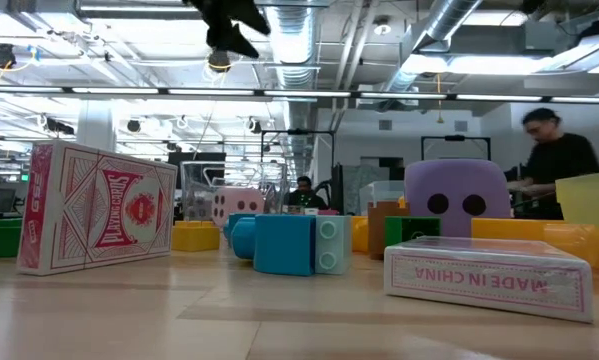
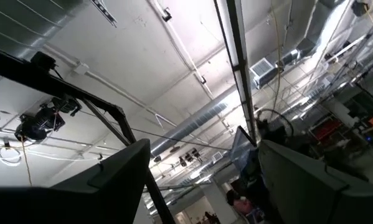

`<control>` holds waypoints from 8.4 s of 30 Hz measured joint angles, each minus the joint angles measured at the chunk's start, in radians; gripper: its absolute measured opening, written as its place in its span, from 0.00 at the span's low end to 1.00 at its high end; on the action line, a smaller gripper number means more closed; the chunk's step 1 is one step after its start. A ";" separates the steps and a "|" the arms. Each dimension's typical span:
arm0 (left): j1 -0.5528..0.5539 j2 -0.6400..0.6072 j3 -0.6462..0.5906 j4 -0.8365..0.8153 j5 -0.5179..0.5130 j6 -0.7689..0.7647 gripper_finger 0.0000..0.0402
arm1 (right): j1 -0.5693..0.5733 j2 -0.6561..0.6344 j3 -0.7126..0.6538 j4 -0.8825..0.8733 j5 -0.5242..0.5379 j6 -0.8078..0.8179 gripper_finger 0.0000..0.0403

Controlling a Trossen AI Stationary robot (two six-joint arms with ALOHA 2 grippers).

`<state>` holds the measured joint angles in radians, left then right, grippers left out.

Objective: Pick & Place Toys
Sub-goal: Put the violet dice into the left transparent bin

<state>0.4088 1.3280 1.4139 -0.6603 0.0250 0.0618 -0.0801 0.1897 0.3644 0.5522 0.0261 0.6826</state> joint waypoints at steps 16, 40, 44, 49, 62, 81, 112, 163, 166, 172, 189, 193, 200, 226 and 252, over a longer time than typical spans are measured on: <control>-0.072 -0.086 0.000 0.042 -0.086 -0.026 1.00 | 0.006 0.328 0.531 -0.746 -0.058 -0.135 0.73; -0.083 -0.125 0.000 0.069 -0.085 0.017 1.00 | 0.288 1.031 1.372 -1.849 -0.323 -0.249 0.94; -0.083 -0.140 0.000 0.066 -0.085 0.020 1.00 | 0.281 1.123 1.370 -1.981 -0.320 -0.249 0.99; -0.083 -0.152 0.000 0.079 -0.085 0.039 1.00 | 0.282 1.181 1.370 -2.049 -0.314 -0.287 0.99; -0.083 -0.157 0.000 -0.023 -0.085 0.149 1.00 | 0.282 1.316 1.369 -2.010 -0.282 -0.359 0.99; -0.089 -0.157 0.000 -0.070 -0.079 0.279 1.00 | 0.313 1.476 1.361 -1.979 -0.184 -0.225 0.99; -0.089 -0.157 0.000 -0.095 -0.142 0.271 1.00 | 0.315 1.536 1.058 -1.688 0.005 -0.265 0.99; -0.089 -0.157 0.000 -0.126 -0.151 0.237 1.00 | 0.317 1.520 0.762 -1.375 0.016 -0.132 0.97; -0.089 -0.157 0.000 -0.126 -0.151 0.233 1.00 | 0.312 1.520 0.762 -1.375 -0.003 -0.132 0.91; -0.089 -0.157 0.000 -0.136 -0.151 0.223 1.00 | 0.313 1.519 0.763 -1.372 -0.005 -0.105 0.85; -0.169 -0.157 0.000 -0.138 -0.151 0.217 1.00 | 0.191 1.121 0.763 -1.184 -0.002 0.192 0.86; -0.254 -0.157 0.000 -0.050 -0.179 0.200 1.00 | 0.139 0.993 0.764 -1.009 0.008 0.256 0.86; -0.373 -0.152 0.000 0.164 -0.281 0.201 1.00 | 0.086 0.925 0.764 -0.775 0.006 0.287 0.86; -0.549 0.055 -0.001 0.728 -0.414 0.337 1.00 | 0.114 0.928 0.764 -0.379 -0.025 0.285 0.87; -0.549 0.051 0.000 0.743 -0.255 0.398 1.00 | 0.119 0.997 0.765 -0.304 -0.122 0.350 0.87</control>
<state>-0.1401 1.3787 1.4139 0.0831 -0.2305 0.4595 0.0392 1.1867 1.1290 0.2485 -0.0963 1.0322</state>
